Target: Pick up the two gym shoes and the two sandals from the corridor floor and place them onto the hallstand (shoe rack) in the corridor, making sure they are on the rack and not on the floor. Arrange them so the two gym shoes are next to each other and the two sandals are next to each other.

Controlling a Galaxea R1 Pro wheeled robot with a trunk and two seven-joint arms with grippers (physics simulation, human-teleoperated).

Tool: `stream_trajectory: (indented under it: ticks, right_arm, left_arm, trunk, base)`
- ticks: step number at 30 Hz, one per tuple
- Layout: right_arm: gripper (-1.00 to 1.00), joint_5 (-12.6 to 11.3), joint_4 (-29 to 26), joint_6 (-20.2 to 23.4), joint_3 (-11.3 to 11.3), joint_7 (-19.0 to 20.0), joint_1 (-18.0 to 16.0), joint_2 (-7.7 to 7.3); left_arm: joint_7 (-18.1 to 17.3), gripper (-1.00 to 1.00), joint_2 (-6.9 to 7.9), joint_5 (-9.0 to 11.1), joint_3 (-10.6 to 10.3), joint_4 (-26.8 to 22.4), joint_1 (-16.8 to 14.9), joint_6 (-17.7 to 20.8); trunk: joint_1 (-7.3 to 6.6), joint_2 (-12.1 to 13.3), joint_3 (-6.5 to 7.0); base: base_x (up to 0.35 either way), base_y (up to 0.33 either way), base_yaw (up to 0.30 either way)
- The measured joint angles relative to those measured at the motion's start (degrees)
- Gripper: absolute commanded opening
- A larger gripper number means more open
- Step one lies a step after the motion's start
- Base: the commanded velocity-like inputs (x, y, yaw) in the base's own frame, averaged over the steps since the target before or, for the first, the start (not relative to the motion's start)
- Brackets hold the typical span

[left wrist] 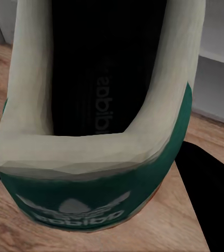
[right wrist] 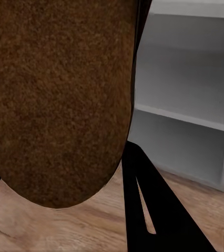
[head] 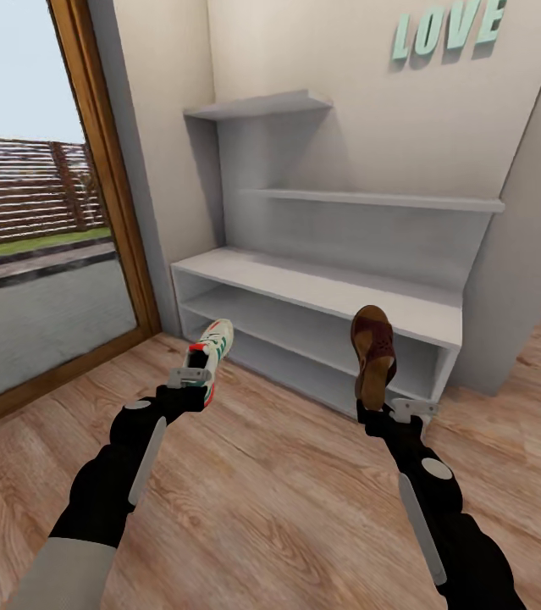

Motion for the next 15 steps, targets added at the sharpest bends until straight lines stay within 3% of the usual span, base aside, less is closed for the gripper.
stream_trajectory:
  ticks: [8,15]
  right_arm:
    - [-1.00,0.01,-0.02,0.01,-0.01,-0.01,0.02,0.00]
    - [-1.00,-0.01,-0.02,0.00,-0.01,0.04,0.00,0.01]
  left_arm:
    - [0.00,-1.00,-0.01,-0.01,-0.01,0.02,-0.01,-0.01]
    - [0.00,-1.00,-0.01,0.00,-0.01,0.01,-0.02,0.00]
  trunk:
    - [0.00,0.00,0.00]
    - [0.02,0.00,0.11]
  base:
    - [0.236,0.220,-0.255]
    - [0.055,0.284,-0.295]
